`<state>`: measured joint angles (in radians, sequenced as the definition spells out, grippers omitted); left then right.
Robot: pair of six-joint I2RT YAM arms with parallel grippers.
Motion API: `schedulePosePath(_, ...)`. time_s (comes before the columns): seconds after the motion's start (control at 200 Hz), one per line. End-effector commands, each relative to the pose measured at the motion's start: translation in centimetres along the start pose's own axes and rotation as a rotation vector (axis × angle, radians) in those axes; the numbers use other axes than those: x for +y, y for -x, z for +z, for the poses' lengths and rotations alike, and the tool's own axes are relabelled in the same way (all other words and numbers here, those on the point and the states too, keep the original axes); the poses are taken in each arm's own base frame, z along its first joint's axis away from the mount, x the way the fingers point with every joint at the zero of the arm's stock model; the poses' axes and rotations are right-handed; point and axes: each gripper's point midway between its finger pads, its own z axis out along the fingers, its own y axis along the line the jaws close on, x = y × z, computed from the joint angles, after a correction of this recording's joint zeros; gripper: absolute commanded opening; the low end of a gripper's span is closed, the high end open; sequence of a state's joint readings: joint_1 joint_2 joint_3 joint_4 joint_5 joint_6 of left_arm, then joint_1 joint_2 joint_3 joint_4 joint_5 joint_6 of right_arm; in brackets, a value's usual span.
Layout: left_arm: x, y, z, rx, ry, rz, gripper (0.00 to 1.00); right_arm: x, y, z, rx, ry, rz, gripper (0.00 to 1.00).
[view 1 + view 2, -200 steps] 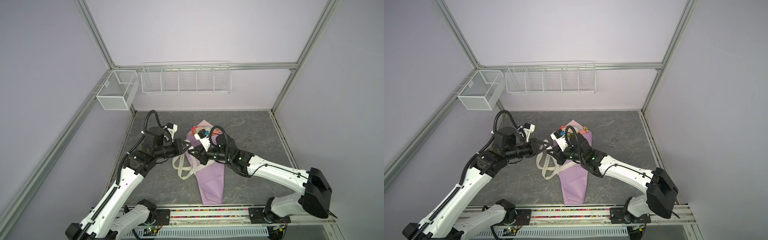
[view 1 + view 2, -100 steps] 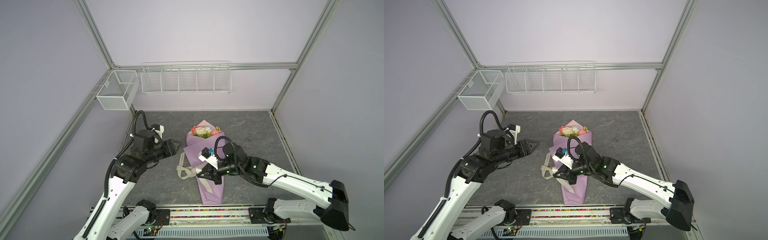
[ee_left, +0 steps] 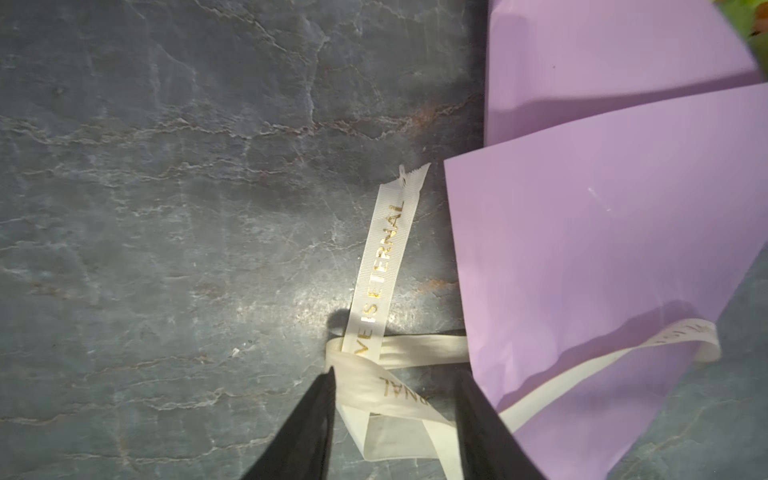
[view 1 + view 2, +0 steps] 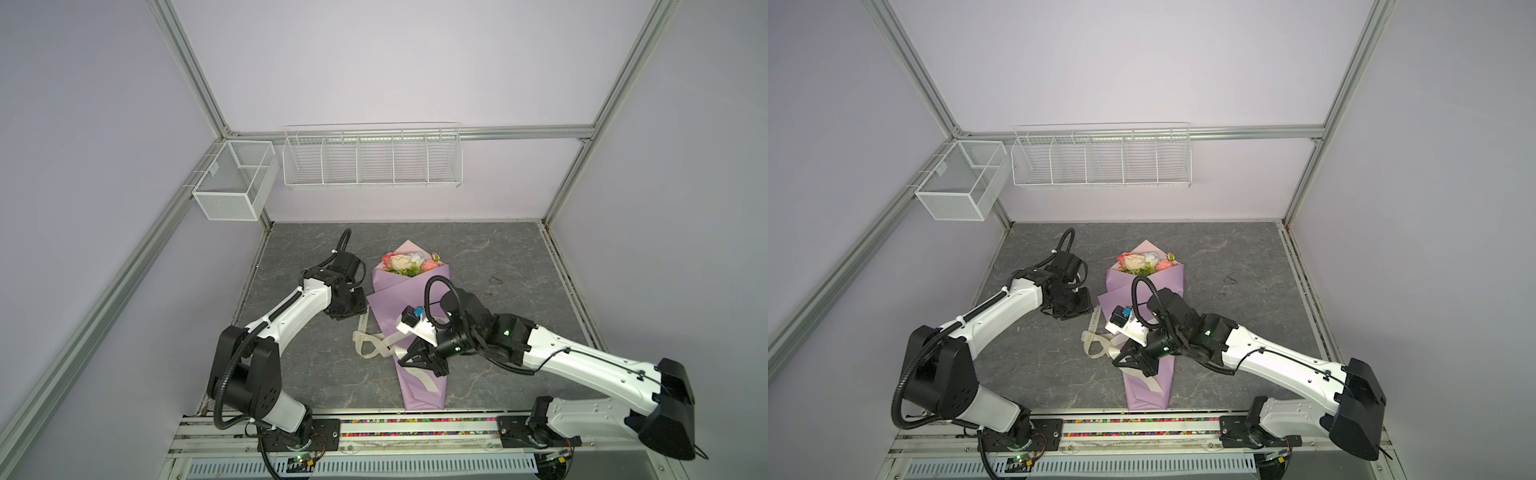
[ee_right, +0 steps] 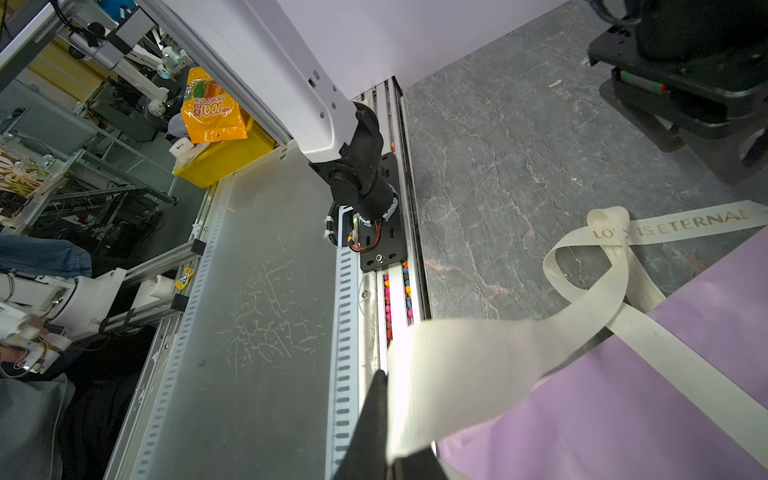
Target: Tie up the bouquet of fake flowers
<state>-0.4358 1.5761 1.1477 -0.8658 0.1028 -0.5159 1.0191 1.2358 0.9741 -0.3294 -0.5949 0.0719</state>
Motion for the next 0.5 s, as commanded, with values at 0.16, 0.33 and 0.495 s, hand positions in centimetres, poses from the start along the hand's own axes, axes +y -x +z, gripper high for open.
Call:
schedulePosePath(0.16,0.2,-0.1,3.9,0.099,0.082,0.079,0.46,-0.1,0.6,0.0,0.001,-0.014,-0.048,0.09)
schedulePosePath(0.33,0.0,-0.4,5.6,0.135,0.074,0.087,0.44,-0.3,0.4,0.0,0.008,-0.031,-0.057,0.09)
schedulePosePath(0.495,0.4,-1.0,7.1,0.161,0.082,0.085,0.44,-0.6,0.3,0.0,0.014,-0.047,-0.058,0.09)
